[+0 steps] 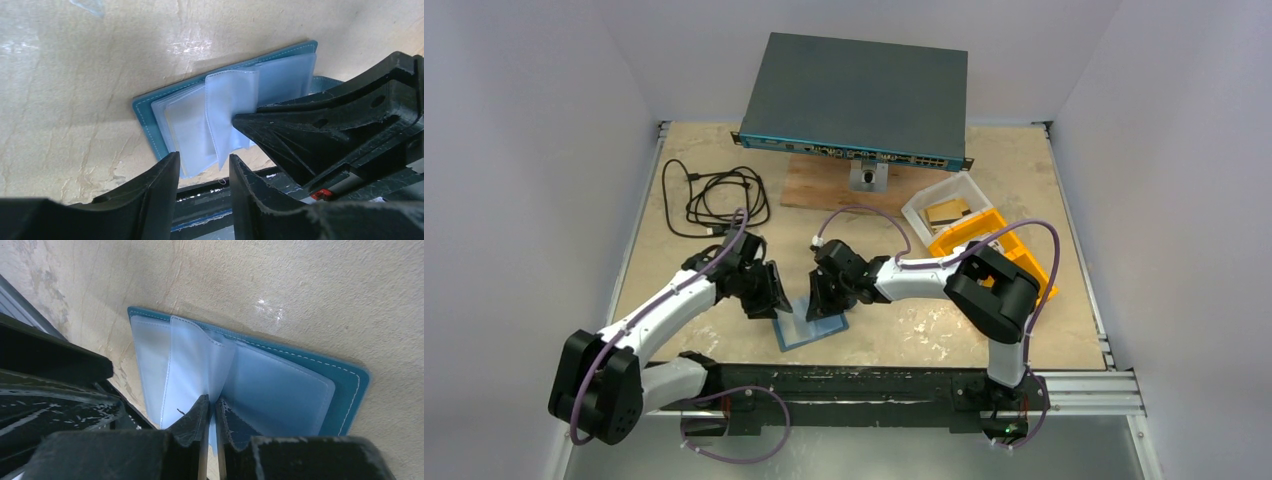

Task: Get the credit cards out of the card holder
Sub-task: Remove the credit card from the card holder.

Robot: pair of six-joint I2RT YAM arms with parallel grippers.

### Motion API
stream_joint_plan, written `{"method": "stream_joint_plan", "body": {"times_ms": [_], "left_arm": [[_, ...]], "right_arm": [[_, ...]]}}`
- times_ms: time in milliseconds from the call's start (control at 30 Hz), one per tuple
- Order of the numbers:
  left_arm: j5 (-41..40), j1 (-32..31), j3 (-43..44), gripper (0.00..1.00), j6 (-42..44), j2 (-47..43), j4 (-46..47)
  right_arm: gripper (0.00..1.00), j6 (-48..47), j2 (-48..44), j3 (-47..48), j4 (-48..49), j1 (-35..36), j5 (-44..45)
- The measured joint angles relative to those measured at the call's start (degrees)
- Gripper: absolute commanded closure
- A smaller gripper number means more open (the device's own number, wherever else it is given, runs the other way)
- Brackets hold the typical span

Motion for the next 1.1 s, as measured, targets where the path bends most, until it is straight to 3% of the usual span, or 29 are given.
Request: {"method": "stream_joint_plan", "body": {"times_ms": [833, 1100], "left_arm": [[0.48, -3.54, -1.88, 0.71, -1.92, 8.22, 7.37], [1.38, -3.72, -1.88, 0.93, -3.37, 10.8, 10.25]], "right_arm": [[0.94, 1.2, 0.0, -2.78, 4.76, -1.68, -4.0], [0.77, 1.73, -0.26, -3.85, 6.93, -2.05, -5.22]]}}
